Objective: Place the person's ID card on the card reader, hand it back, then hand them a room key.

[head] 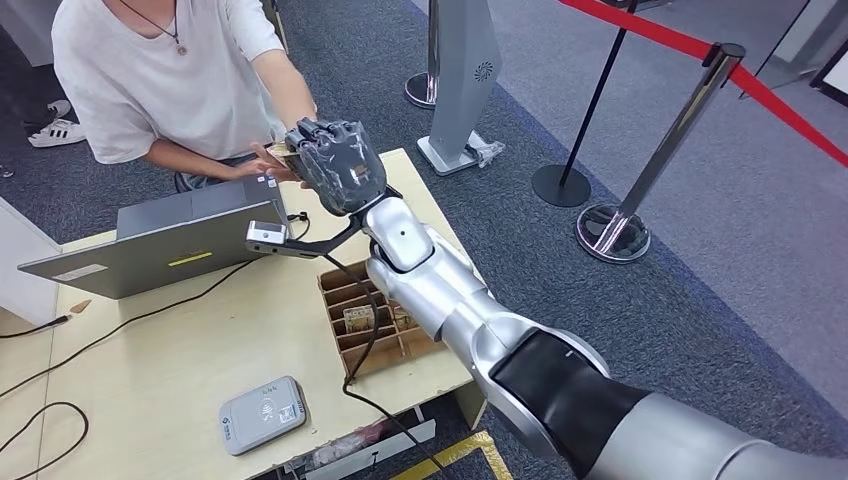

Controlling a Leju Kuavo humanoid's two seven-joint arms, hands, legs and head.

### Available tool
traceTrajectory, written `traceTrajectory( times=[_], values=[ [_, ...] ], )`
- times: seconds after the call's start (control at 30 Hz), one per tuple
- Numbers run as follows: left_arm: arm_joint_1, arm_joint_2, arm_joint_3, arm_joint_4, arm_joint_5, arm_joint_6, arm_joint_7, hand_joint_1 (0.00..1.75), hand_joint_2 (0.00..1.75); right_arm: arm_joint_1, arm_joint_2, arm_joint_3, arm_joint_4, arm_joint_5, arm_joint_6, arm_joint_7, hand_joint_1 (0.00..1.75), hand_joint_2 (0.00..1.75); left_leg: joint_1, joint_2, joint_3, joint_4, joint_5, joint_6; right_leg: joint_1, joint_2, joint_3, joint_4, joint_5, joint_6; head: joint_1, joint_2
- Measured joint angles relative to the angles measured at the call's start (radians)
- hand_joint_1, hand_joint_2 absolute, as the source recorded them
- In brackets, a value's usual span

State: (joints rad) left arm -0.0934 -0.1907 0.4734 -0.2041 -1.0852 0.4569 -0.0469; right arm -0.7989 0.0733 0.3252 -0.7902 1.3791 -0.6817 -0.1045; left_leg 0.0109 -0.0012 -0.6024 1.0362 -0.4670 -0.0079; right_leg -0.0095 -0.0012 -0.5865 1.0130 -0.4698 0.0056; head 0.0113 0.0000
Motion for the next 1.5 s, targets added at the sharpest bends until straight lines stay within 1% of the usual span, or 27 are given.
traceTrajectory(
  times=[0.03,0.17,0.27,0.4,0.6,0.67,0.77,0.87,0.93,0.97,1.03,1.1,1.17,1.2,1.27,1.3,1.37,1.43,1.5],
  values=[
    [0.000,0.003,0.000,0.000,0.003,-0.004,0.000,0.00,0.00,-0.010,0.007,0.000,0.020,0.000,0.000,0.006,0.00,1.75,0.000,0.000,0.000,0.000,0.000,0.000,0.000,0.000,0.000,0.000,0.000,0.000,0.000,0.000],
    [0.002,0.011,0.000,0.000,0.013,-0.008,-0.001,0.00,0.00,-0.054,0.033,0.000,0.114,0.000,0.000,0.021,0.00,0.00,0.000,0.000,0.000,0.000,0.000,0.000,0.000,0.000,0.000,0.000,0.000,0.000,0.000,0.000],
    [0.004,0.013,0.000,0.000,0.016,-0.006,-0.006,0.00,0.00,-0.076,0.045,0.000,0.165,-0.005,0.000,0.028,0.00,0.00,0.000,0.000,0.000,0.000,0.000,-0.001,0.000,0.000,0.000,0.000,0.000,0.000,0.000,0.000],
    [0.005,0.014,0.001,0.000,0.020,-0.005,-0.009,0.00,0.00,-0.085,0.054,0.000,0.193,-0.020,0.000,0.023,0.00,0.00,0.000,-0.001,0.000,0.000,0.000,-0.001,0.000,0.000,0.000,0.000,0.000,0.000,0.000,0.000],
    [0.006,0.019,0.002,0.000,0.028,-0.003,-0.009,0.00,0.00,-0.081,0.057,0.000,0.183,-0.057,0.000,-0.002,0.00,0.00,0.000,-0.001,0.000,0.000,0.000,-0.001,0.000,0.000,0.000,0.000,0.000,0.000,0.000,0.000],
    [0.008,0.019,0.002,0.000,0.032,-0.001,-0.009,0.00,0.00,-0.071,0.058,0.000,0.159,-0.087,0.000,-0.025,0.00,0.00,0.000,0.000,0.000,0.000,0.000,-0.001,0.000,0.000,0.000,0.000,0.000,0.000,0.000,0.000],
    [0.012,0.020,0.003,0.000,0.039,0.003,-0.010,0.00,0.00,-0.041,0.058,-0.004,0.105,-0.184,0.000,-0.086,0.00,0.00,0.000,0.000,0.000,0.000,0.000,-0.001,0.000,0.000,0.000,0.000,0.000,0.000,0.000,0.000],
    [0.017,0.021,0.007,0.000,0.048,0.005,-0.013,0.00,0.00,0.013,0.057,-0.006,0.029,-0.323,0.005,-0.149,0.00,0.00,0.000,0.000,0.000,0.000,0.000,-0.001,0.000,0.000,0.000,0.000,0.000,0.000,0.000,0.000],
    [0.020,0.021,0.010,0.000,0.052,0.007,-0.016,0.00,0.00,0.060,0.054,-0.006,-0.029,-0.430,0.027,-0.182,0.00,0.00,0.000,-0.001,0.000,0.000,0.000,-0.001,0.000,0.000,-0.001,0.000,0.000,0.000,0.000,0.000],
    [0.021,0.021,0.012,0.000,0.053,0.007,-0.018,0.00,0.00,0.087,0.052,-0.005,-0.062,-0.502,0.057,-0.202,0.00,0.00,0.000,-0.001,0.000,0.000,0.000,-0.001,0.000,0.000,-0.001,0.000,-0.001,0.000,0.000,0.000],
    [0.022,0.021,0.018,0.000,0.057,0.007,-0.021,0.00,0.00,0.151,0.046,-0.004,-0.142,-0.704,0.176,-0.249,0.00,0.00,0.000,-0.001,0.000,0.000,0.000,0.000,0.000,0.000,0.000,0.000,-0.001,0.000,0.000,0.000],
    [0.023,0.021,0.024,0.000,0.060,0.007,-0.024,0.00,0.00,0.226,0.041,-0.002,-0.238,-0.944,0.352,-0.293,0.00,0.00,0.000,-0.001,0.000,0.000,-0.001,-0.001,0.000,0.000,-0.001,-0.001,-0.001,0.000,0.000,0.000],
    [0.024,0.022,0.026,0.000,0.063,0.006,-0.027,0.00,0.00,0.302,0.036,0.001,-0.334,-1.152,0.525,-0.321,0.00,0.00,0.000,-0.001,0.000,0.000,-0.001,-0.001,0.000,-0.001,-0.001,-0.001,-0.001,0.000,0.000,0.000],
    [0.024,0.022,0.026,0.000,0.064,0.005,-0.028,0.00,0.00,0.339,0.033,0.003,-0.380,-1.243,0.603,-0.332,0.00,0.00,0.000,-0.001,0.000,0.000,-0.001,-0.001,0.000,-0.001,-0.001,-0.001,-0.001,0.000,0.000,0.000],
    [0.024,0.022,0.027,0.000,0.066,0.005,-0.029,0.00,0.00,0.407,0.029,0.010,-0.463,-1.388,0.728,-0.350,0.00,0.00,0.000,-0.001,0.000,0.000,-0.002,-0.001,0.000,-0.001,-0.001,-0.001,-0.002,0.000,0.000,0.000],
    [0.024,0.022,0.027,0.000,0.067,0.005,-0.029,0.00,0.00,0.438,0.027,0.015,-0.499,-1.445,0.778,-0.356,0.00,0.00,0.000,-0.001,0.000,0.000,-0.002,-0.002,0.000,0.000,-0.001,-0.001,-0.002,0.000,0.000,0.000],
    [0.024,0.022,0.028,0.000,0.068,0.005,-0.030,0.00,0.00,0.495,0.023,0.026,-0.561,-1.515,0.845,-0.367,0.00,0.00,0.000,-0.001,0.000,0.000,-0.003,-0.002,0.000,0.000,-0.001,-0.001,-0.003,-0.001,0.000,0.000],
    [0.024,0.022,0.030,0.000,0.069,0.005,-0.030,0.00,0.00,0.546,0.021,0.038,-0.609,-1.541,0.870,-0.375,0.00,0.00,0.000,-0.001,0.000,0.000,-0.003,-0.002,0.000,0.000,-0.001,-0.001,-0.003,-0.001,0.000,0.000],
    [0.024,0.022,0.032,0.000,0.070,0.006,-0.030,0.00,0.00,0.590,0.020,0.050,-0.648,-1.541,0.871,-0.382,0.00,0.00,0.000,-0.001,0.000,-0.001,-0.003,-0.002,0.000,0.000,-0.001,-0.001,-0.003,-0.001,0.000,0.000]
  ],
)
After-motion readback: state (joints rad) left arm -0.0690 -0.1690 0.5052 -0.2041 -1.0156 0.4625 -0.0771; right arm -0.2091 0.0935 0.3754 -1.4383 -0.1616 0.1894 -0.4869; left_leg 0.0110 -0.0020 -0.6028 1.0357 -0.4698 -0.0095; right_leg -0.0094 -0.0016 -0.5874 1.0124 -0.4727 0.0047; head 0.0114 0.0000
